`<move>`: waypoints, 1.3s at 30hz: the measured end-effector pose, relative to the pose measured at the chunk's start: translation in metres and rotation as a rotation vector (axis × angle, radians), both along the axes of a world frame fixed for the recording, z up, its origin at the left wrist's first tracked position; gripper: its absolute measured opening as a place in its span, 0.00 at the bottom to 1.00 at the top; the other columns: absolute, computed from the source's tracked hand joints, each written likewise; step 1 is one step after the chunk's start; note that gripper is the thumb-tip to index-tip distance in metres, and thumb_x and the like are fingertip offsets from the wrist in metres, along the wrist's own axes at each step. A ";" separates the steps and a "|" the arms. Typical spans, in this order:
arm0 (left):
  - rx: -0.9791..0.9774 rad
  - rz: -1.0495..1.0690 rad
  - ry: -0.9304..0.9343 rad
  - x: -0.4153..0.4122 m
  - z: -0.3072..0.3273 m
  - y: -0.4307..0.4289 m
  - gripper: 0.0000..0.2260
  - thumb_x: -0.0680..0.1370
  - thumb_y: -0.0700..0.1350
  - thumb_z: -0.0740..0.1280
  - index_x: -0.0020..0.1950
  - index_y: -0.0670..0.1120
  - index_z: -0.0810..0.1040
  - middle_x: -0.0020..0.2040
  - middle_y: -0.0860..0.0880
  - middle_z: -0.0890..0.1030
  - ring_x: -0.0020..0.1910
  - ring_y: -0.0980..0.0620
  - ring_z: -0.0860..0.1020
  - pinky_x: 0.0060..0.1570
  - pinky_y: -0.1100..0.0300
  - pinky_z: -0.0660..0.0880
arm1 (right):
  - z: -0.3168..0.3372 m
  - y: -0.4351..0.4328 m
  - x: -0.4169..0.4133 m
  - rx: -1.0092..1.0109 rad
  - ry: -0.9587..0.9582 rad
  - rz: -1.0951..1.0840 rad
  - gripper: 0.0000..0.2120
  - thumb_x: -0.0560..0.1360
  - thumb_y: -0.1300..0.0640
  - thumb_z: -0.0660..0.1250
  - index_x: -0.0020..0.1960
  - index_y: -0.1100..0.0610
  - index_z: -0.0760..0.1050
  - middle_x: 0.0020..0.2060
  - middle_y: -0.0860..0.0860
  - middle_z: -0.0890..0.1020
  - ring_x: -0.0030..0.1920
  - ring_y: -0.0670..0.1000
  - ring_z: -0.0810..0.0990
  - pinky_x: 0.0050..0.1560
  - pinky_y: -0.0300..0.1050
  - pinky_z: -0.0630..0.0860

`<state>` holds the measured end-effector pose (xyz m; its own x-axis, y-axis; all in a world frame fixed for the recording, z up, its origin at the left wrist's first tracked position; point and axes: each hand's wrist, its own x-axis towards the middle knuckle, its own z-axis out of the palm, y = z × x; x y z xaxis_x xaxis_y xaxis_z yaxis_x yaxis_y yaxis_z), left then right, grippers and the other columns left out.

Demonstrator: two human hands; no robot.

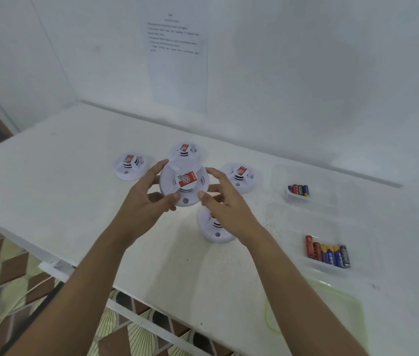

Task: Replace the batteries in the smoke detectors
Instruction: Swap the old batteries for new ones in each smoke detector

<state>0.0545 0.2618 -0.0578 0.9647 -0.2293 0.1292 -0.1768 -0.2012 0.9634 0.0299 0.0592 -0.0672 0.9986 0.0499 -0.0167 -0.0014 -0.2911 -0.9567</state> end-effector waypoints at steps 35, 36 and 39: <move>0.196 0.072 0.055 0.042 -0.043 0.061 0.22 0.75 0.45 0.73 0.65 0.53 0.68 0.61 0.62 0.75 0.39 0.52 0.83 0.48 0.50 0.81 | -0.029 0.084 0.032 -0.241 -0.003 -0.175 0.31 0.76 0.49 0.72 0.75 0.48 0.65 0.67 0.48 0.74 0.61 0.51 0.78 0.61 0.52 0.79; 0.203 0.076 0.051 0.045 -0.046 0.062 0.21 0.75 0.46 0.73 0.65 0.53 0.69 0.61 0.60 0.75 0.39 0.52 0.83 0.47 0.51 0.81 | -0.030 0.086 0.033 -0.248 0.006 -0.192 0.31 0.75 0.49 0.72 0.75 0.48 0.66 0.66 0.48 0.74 0.62 0.51 0.78 0.62 0.53 0.78; 0.239 0.083 0.032 0.052 -0.052 0.062 0.21 0.75 0.47 0.72 0.65 0.52 0.70 0.61 0.56 0.75 0.39 0.54 0.81 0.41 0.61 0.76 | -0.030 0.091 0.037 -0.276 0.031 -0.232 0.31 0.75 0.52 0.72 0.75 0.52 0.66 0.65 0.50 0.75 0.65 0.51 0.75 0.63 0.46 0.74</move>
